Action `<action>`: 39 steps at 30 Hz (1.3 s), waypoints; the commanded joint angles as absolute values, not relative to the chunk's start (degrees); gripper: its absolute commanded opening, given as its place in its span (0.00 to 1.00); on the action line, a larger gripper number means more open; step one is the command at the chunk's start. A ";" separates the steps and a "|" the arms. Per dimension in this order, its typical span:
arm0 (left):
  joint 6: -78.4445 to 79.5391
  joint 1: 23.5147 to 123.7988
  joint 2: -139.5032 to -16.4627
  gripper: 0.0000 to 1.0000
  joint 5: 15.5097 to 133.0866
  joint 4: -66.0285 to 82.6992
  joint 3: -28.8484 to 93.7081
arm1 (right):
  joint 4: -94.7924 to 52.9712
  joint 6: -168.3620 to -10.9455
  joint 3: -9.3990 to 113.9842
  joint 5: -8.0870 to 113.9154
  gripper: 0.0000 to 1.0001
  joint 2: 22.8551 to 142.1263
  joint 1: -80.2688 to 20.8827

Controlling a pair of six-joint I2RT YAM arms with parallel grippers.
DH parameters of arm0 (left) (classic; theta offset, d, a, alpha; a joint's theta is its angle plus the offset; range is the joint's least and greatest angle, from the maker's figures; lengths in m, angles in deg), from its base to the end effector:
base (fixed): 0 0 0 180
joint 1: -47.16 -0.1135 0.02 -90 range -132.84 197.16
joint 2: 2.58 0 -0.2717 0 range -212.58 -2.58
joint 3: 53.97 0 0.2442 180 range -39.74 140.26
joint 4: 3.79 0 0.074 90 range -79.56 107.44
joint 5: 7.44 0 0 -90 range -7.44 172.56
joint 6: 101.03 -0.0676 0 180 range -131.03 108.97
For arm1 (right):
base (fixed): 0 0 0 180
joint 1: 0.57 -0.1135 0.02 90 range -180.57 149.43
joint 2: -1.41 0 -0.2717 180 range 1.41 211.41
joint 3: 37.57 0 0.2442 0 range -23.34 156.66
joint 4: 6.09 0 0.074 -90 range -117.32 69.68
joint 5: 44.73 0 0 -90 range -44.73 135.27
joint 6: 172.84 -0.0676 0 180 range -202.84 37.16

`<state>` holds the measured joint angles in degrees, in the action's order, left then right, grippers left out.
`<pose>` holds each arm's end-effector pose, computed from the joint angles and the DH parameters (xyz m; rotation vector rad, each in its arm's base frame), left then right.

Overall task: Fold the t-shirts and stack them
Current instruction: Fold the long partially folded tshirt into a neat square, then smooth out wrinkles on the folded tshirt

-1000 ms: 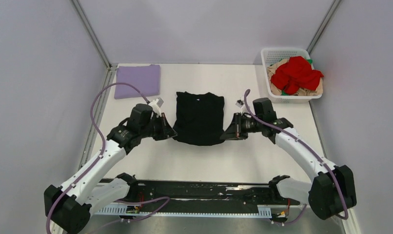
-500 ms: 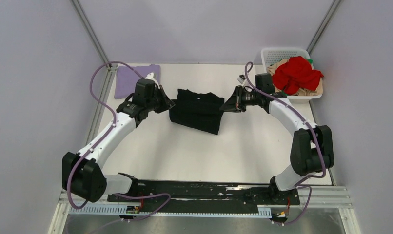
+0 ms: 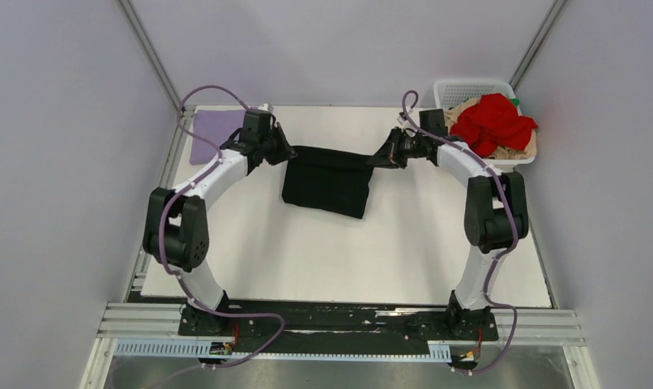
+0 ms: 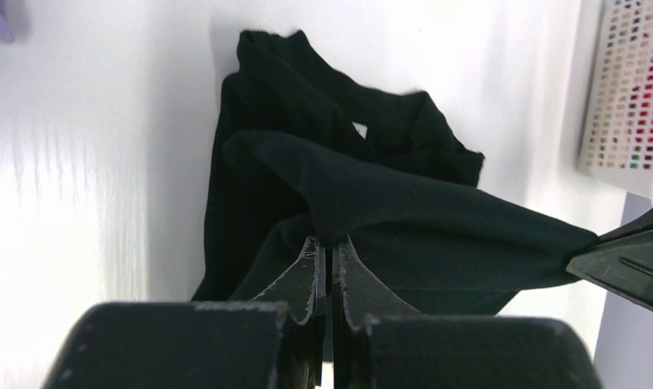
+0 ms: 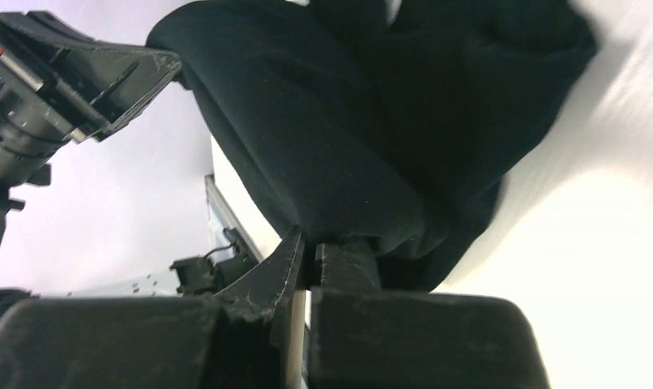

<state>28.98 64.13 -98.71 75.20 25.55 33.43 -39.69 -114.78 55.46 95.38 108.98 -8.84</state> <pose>0.3814 -0.1254 0.2596 -0.3916 2.2846 -0.6691 0.4049 0.1113 0.2238 0.0725 2.4439 1.3730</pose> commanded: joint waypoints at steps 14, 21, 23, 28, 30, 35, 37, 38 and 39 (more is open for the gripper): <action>23.52 61.49 -119.38 1.00 70.12 26.18 57.37 | -41.99 -115.11 74.87 81.92 0.99 124.15 -7.30; 21.10 63.76 -110.49 1.00 63.53 27.39 50.21 | -41.03 -113.57 63.76 82.27 1.00 112.30 -11.04; 20.85 65.17 -109.22 1.00 61.21 26.60 47.50 | -39.55 -114.24 61.07 84.05 1.00 110.59 -12.16; 21.75 66.80 -111.08 1.00 59.42 25.75 45.99 | -37.67 -115.69 61.43 86.43 1.00 111.29 -13.57; 21.34 66.88 -113.12 1.00 58.99 28.56 48.52 | -37.84 -115.63 63.91 86.37 1.00 112.78 -13.58; 21.23 66.93 -116.18 1.00 59.63 29.20 50.76 | -38.76 -115.62 68.58 86.70 1.00 116.92 -13.51; 21.14 66.93 -117.40 1.00 60.04 29.18 52.27 | -38.97 -115.67 70.37 86.68 1.00 118.79 -13.43; 21.11 66.89 -118.80 1.00 60.82 28.75 53.53 | -39.00 -115.66 71.39 86.67 1.00 119.89 -13.38; 21.24 66.82 -120.29 1.00 61.44 28.38 54.27 | -39.05 -115.70 72.48 86.60 1.00 120.97 -13.31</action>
